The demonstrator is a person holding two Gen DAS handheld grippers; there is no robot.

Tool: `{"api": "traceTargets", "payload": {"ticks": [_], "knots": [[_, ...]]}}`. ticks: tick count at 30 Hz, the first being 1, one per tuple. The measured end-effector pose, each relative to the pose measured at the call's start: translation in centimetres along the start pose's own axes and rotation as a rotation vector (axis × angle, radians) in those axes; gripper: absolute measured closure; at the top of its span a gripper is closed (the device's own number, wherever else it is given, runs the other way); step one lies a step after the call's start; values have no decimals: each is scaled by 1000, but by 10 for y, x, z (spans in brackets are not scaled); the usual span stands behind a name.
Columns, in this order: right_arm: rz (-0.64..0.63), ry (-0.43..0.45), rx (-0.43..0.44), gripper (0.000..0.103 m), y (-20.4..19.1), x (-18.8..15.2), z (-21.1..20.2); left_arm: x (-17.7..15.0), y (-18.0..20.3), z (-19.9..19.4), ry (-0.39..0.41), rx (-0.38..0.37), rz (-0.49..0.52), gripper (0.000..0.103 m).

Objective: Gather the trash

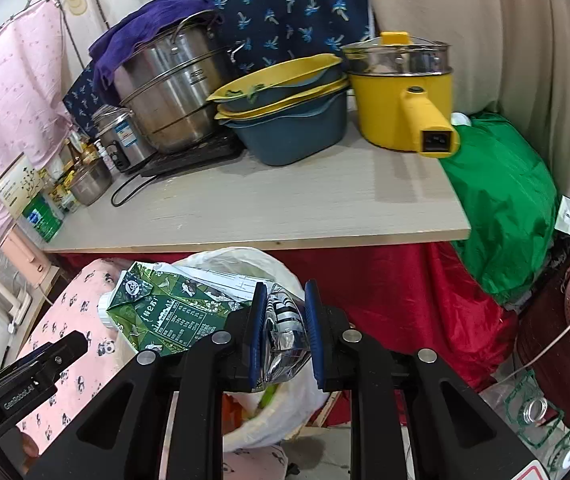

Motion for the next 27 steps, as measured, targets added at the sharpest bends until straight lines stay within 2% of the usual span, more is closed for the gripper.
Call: {"api": "traceTargets", "payload": {"ticks": [5,8,12,27], "knots": [[-43,-31,32,84,-30,-10,13,-5,-25,-6,5,55,-34,35],[-69,-57,66,81,-50,-19,20,-10,-36,-9,3,71,-57,31],[-134,-47,74,74,-71,-27,16,-17,-47,-13,-2,117,-58,27],[-256,-49,100,33,-79,-50,-48,-45,-48,-56,-7,241,-3,19]]}}
Point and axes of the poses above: each gripper's, at about its wrist camera, not at the fingertips, and z roughly the way its jaws point, y to its right, x to its top, the point moved 10 cm from there along z, roughly the way its jaws point, and after that the axes turned 15 degrees about z, right-handed, at the moved point
